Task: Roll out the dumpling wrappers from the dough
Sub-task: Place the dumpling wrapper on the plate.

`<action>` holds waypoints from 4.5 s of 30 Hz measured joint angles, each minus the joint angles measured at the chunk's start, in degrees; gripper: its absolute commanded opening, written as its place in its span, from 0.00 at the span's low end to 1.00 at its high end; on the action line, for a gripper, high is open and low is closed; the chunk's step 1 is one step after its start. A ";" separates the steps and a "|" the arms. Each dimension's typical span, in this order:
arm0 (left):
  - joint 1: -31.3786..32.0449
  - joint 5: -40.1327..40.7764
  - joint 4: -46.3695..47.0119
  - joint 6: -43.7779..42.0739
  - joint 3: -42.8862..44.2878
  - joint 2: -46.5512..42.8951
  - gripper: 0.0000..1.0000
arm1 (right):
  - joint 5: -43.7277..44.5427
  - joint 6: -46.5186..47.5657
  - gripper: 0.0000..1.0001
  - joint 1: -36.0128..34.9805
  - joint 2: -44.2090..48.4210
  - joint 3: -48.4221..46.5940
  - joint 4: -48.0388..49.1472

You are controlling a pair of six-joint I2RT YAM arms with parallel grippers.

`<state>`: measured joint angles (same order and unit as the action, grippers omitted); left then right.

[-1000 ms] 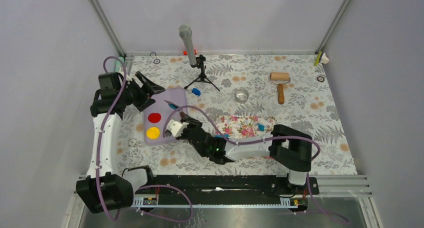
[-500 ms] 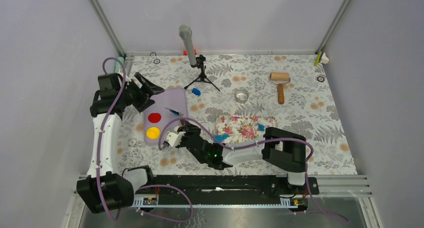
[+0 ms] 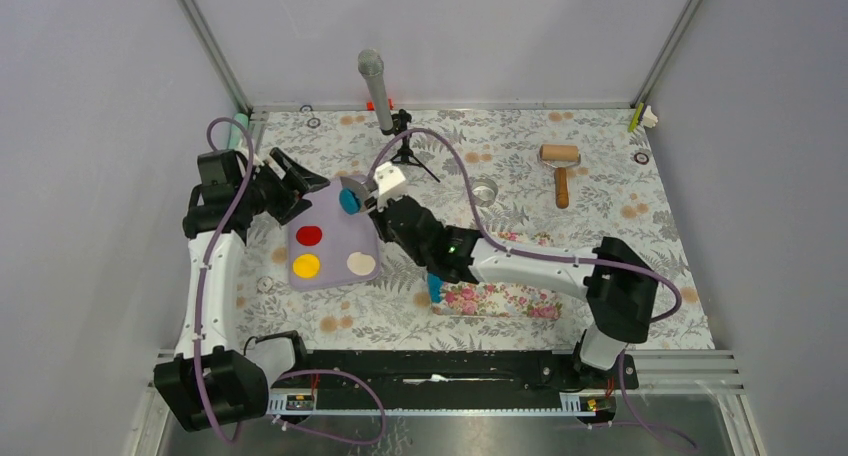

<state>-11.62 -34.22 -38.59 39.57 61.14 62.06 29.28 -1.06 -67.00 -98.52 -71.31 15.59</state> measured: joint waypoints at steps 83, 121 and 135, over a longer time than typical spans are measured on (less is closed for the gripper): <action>23.41 20.04 20.83 8.15 -14.99 15.93 0.45 | -14.99 -39.47 0.00 7.78 6.34 12.09 -5.79; 23.41 19.17 18.91 8.04 -7.67 16.04 0.45 | -13.29 -35.65 0.00 7.78 6.34 12.09 -1.97; 23.52 20.83 18.49 7.43 -8.85 18.05 0.19 | -13.29 -35.43 0.00 7.78 6.34 12.09 -2.01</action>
<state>11.90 -13.39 -20.10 47.00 52.29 80.12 15.99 -36.49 -59.22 -92.18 -59.22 13.58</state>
